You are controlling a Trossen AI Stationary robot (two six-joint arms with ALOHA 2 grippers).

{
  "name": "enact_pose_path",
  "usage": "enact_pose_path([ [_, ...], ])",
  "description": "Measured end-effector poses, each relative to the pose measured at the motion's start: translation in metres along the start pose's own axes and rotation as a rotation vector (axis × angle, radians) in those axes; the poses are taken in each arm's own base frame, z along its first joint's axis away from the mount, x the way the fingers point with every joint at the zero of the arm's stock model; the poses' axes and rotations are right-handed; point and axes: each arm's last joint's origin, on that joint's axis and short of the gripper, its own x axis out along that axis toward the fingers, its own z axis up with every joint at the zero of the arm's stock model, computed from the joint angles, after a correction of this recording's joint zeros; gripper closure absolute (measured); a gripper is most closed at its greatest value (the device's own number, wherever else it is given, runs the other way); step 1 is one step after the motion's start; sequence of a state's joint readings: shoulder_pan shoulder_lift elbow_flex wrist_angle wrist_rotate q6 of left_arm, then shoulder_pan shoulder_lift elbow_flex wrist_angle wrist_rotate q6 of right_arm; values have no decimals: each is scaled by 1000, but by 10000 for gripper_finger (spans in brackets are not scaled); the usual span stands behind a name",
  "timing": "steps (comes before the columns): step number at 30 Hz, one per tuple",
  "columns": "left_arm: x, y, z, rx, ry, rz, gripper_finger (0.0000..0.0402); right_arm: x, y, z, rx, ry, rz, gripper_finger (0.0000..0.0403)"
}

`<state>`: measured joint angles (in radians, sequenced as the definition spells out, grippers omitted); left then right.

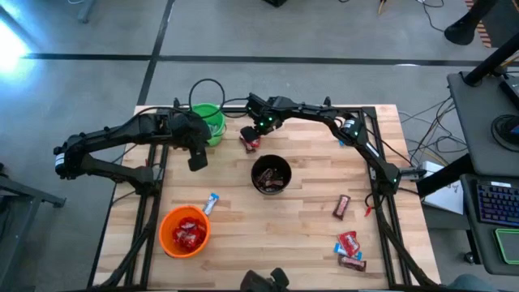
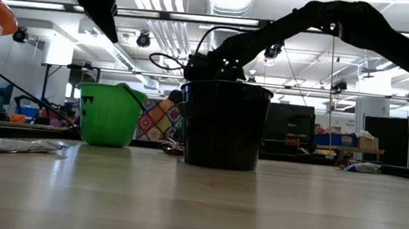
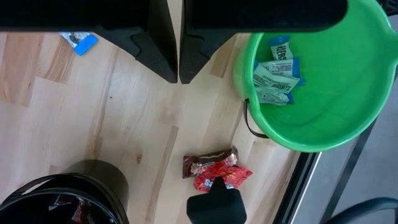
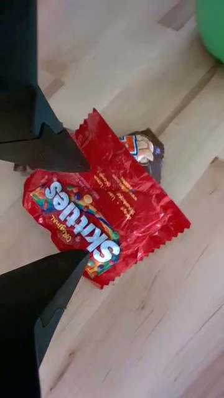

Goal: Sort candy
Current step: Put the top red candy pack into the orange bucket

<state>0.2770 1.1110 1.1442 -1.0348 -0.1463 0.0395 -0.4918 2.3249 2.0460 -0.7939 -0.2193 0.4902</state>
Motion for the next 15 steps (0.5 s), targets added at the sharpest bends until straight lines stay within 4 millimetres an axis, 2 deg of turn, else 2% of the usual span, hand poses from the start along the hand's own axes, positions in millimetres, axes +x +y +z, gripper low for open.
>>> enact_pose_path([
  [4,0,0,0,-5,0,0,402,6,-3,1,21,6,6,195],
  [7,0,0,0,-7,-1,-6,402,17,-7,-1,46,44,27,195],
  [15,0,0,0,-6,-3,-7,402,18,-8,-1,47,47,-1,209],
])
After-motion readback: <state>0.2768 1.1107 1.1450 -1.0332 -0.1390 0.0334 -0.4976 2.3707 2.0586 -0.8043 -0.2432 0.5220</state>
